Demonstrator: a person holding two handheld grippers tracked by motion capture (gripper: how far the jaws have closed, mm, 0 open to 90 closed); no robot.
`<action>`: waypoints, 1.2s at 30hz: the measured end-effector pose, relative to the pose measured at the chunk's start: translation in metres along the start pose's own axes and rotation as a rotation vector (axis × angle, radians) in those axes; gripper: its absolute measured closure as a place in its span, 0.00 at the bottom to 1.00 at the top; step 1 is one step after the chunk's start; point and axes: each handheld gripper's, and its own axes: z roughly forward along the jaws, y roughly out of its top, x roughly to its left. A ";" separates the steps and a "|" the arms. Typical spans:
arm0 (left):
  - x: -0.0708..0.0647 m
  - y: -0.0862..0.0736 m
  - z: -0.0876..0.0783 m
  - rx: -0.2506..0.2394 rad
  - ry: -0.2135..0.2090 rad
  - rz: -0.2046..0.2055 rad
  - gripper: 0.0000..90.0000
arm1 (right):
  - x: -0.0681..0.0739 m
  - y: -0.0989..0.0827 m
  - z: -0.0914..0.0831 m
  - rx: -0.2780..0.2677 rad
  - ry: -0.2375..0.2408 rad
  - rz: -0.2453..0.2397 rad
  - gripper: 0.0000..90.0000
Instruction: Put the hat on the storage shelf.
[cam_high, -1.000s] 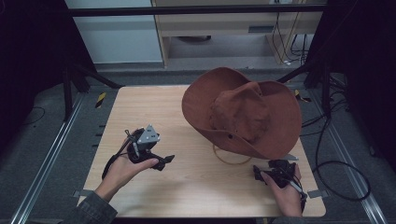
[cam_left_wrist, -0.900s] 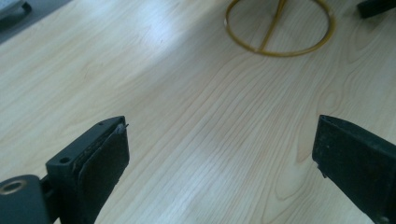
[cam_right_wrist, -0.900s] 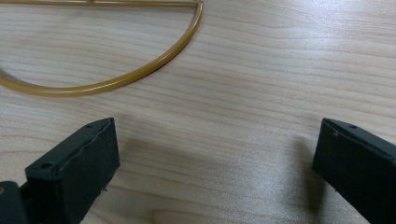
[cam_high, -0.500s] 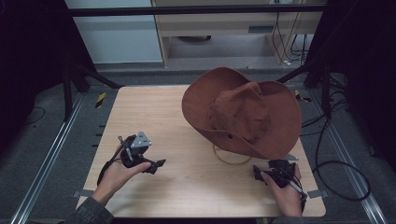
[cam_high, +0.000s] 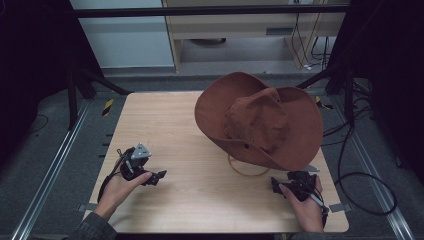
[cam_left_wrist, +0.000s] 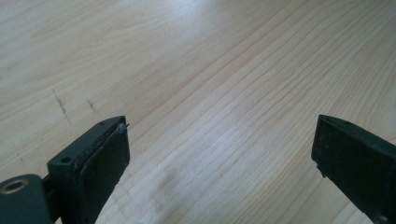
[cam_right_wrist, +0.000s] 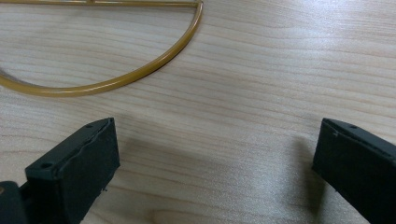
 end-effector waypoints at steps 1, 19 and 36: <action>0.001 -0.001 0.000 0.003 0.004 -0.002 0.04 | 0.000 0.000 0.000 0.000 0.000 0.000 0.01; 0.022 -0.027 0.006 0.007 0.035 -0.066 0.05 | 0.000 0.000 0.000 0.000 -0.001 0.000 0.01; 0.025 -0.043 0.019 0.039 0.047 -0.084 0.05 | 0.000 0.000 0.000 0.000 -0.001 0.000 0.01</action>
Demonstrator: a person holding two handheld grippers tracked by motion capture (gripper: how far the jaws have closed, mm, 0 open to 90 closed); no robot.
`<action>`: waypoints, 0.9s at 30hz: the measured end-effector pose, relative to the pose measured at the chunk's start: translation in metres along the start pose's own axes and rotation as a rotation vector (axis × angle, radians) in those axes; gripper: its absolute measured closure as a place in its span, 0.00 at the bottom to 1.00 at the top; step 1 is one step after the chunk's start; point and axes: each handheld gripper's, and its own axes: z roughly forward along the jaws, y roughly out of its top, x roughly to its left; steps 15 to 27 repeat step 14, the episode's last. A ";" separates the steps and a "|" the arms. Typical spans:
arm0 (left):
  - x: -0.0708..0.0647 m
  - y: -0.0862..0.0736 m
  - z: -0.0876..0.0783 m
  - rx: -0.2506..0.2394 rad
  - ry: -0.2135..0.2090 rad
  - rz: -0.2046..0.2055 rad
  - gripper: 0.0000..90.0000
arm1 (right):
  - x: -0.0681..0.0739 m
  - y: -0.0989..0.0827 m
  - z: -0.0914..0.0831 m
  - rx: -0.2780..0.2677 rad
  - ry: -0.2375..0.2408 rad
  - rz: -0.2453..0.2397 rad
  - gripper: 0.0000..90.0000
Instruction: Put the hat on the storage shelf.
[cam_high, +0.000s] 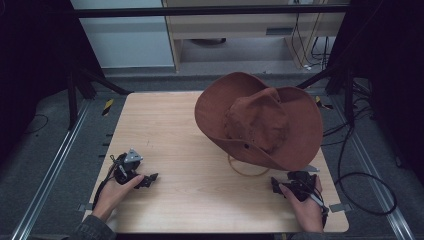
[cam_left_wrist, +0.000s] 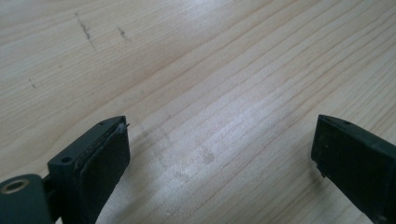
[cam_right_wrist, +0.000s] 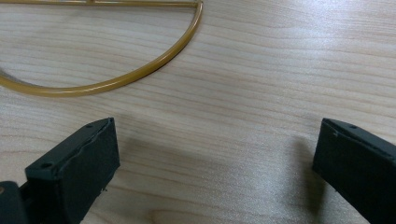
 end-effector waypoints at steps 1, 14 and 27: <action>0.000 0.000 0.000 0.000 0.000 0.000 0.04 | 0.000 0.000 0.000 0.000 -0.001 0.000 0.01; -0.001 -0.010 0.002 -0.065 -0.002 -0.016 0.02 | 0.000 0.000 0.000 -0.001 0.002 0.004 0.00; -0.001 -0.010 0.002 -0.065 -0.002 -0.016 0.02 | 0.000 0.000 0.000 -0.001 0.002 0.004 0.00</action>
